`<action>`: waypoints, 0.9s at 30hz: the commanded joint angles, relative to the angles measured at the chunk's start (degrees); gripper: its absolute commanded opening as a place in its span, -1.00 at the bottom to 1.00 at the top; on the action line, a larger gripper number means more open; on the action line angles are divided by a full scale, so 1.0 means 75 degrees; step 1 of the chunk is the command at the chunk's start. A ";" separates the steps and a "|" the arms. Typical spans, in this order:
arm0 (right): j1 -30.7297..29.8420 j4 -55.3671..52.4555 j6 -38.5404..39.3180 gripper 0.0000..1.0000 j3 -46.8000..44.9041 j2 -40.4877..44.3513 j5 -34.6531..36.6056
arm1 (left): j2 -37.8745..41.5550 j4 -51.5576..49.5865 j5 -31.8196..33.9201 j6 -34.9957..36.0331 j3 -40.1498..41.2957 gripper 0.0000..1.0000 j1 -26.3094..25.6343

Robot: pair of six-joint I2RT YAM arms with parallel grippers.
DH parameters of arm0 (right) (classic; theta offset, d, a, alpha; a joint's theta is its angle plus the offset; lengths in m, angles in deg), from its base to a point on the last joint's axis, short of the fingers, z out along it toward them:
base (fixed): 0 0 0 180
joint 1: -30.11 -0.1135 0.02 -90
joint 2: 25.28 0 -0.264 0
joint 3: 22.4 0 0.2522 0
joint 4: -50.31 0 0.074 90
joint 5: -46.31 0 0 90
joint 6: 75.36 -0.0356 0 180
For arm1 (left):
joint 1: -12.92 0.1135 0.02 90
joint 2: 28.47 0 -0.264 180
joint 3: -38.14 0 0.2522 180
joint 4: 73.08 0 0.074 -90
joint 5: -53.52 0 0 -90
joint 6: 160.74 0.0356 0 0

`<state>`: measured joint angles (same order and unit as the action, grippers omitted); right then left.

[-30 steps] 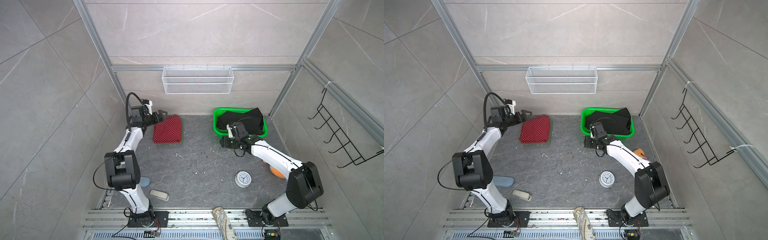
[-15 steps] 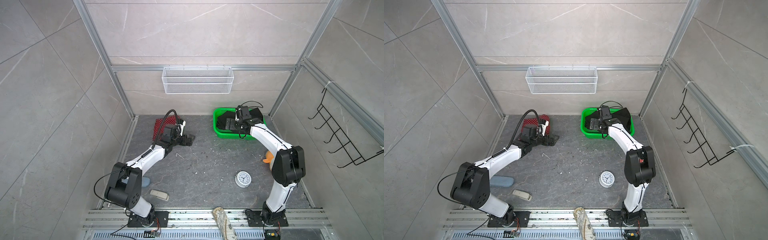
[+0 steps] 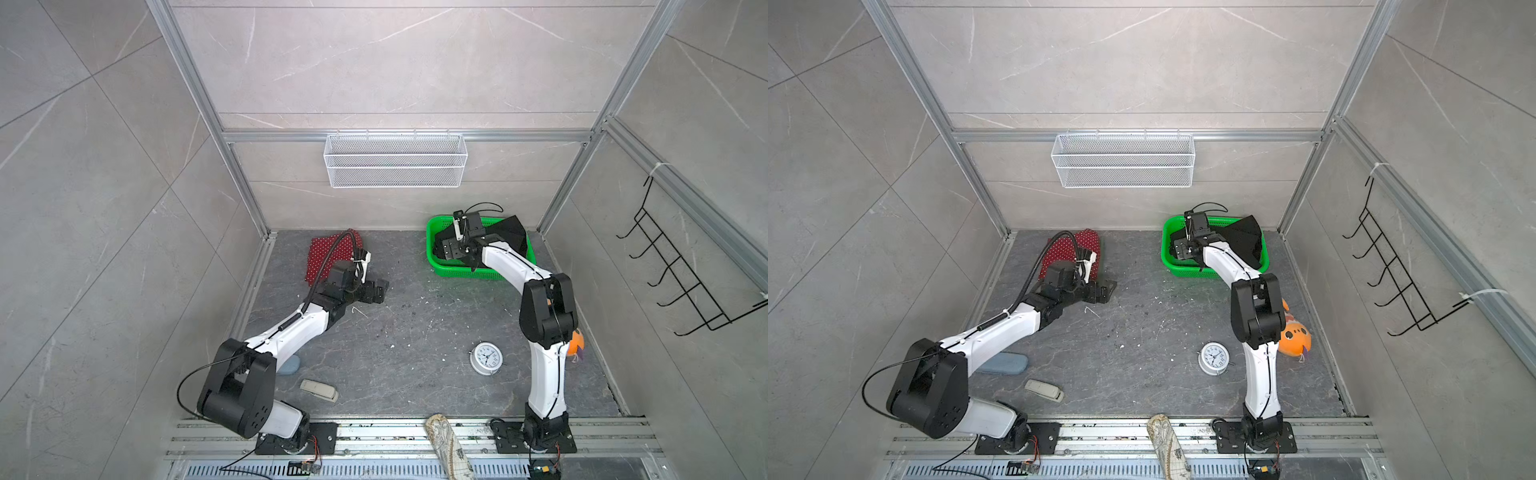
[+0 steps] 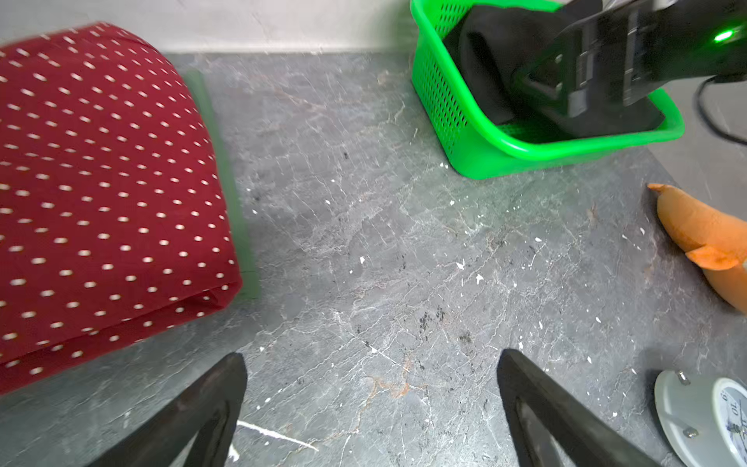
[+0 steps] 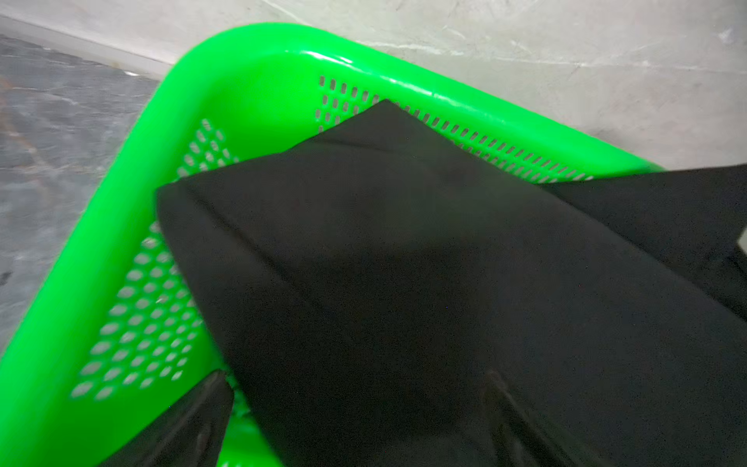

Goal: Fold and stack skirts
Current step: Pick up the skirt from the basket.

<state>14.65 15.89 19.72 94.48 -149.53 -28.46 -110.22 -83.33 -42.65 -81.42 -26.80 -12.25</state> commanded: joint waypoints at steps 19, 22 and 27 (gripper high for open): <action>0.0159 -0.0420 -0.0348 -1.00 0.1337 -0.0537 0.0711 | 0.1124 0.0070 0.1011 0.0047 0.0618 0.99 -0.0031; 0.0164 -0.0451 -0.0360 -1.00 0.1211 -0.0044 0.0701 | 0.1181 0.0127 0.1057 0.0029 0.0703 1.00 -0.0031; 0.0158 -0.0227 -0.0390 -1.00 0.0740 0.1124 0.0706 | 0.1222 0.0377 0.1037 0.0024 0.0887 0.99 -0.0031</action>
<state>15.93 13.20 18.19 100.99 -149.18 -23.17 -102.75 -83.53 -35.49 -81.40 -20.66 -12.25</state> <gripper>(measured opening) 0.056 0.997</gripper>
